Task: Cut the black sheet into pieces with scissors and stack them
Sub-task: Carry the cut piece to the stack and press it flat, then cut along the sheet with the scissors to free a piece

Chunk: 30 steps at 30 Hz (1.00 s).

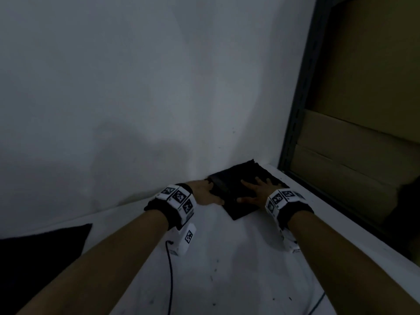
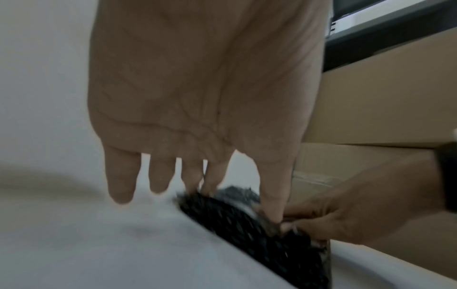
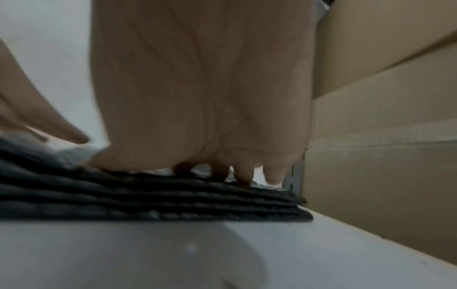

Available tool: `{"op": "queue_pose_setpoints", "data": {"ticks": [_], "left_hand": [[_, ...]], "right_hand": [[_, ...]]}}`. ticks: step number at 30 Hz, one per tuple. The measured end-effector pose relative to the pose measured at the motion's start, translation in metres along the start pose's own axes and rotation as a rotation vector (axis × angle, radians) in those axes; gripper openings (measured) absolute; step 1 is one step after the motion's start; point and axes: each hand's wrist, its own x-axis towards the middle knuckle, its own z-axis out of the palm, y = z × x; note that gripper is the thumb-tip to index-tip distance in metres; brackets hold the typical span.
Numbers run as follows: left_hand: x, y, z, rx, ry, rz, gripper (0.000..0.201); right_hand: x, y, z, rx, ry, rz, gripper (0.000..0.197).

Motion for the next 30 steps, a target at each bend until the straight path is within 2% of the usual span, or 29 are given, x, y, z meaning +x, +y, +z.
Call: {"op": "queue_pose_setpoints", "data": {"ticks": [2,4,6,9,12,15,19,22,26,30], "left_hand": [[-0.021,-0.009,-0.009,0.027,0.017,-0.011,0.088],[-0.041,-0.019,-0.016,0.027,0.039,-0.052,0.088],[-0.061,-0.03,-0.02,0.009,0.058,-0.084,0.08],[-0.098,-0.049,-0.022,-0.121,0.085,-0.077,0.052],[-0.143,-0.073,-0.023,-0.282,0.098,-0.1,0.051],[-0.188,-0.099,-0.023,-0.307,0.139,-0.137,0.05],[-0.244,-0.137,-0.014,-0.315,0.194,-0.168,0.041],[-0.281,-0.163,0.005,-0.281,0.177,-0.203,0.034],[-0.32,-0.197,0.039,-0.241,0.102,-0.257,0.022],[-0.344,-0.219,0.068,-0.085,0.05,-0.284,0.035]], "right_hand": [[-0.01,-0.008,-0.007,-0.024,0.056,-0.012,0.089],[-0.022,-0.022,-0.013,0.054,0.134,-0.043,0.086],[-0.037,-0.038,-0.018,0.171,0.225,-0.101,0.072],[-0.062,-0.069,-0.024,0.248,0.297,-0.21,0.046],[-0.094,-0.107,-0.028,0.256,0.304,-0.31,0.037],[-0.125,-0.146,-0.027,0.333,0.254,-0.405,0.028],[-0.17,-0.208,-0.017,0.329,0.054,-0.514,0.026],[-0.202,-0.252,-0.003,0.275,-0.049,-0.584,0.026],[-0.231,-0.3,0.022,0.163,-0.086,-0.613,0.035],[-0.245,-0.332,0.048,0.023,-0.057,-0.558,0.051]]}}
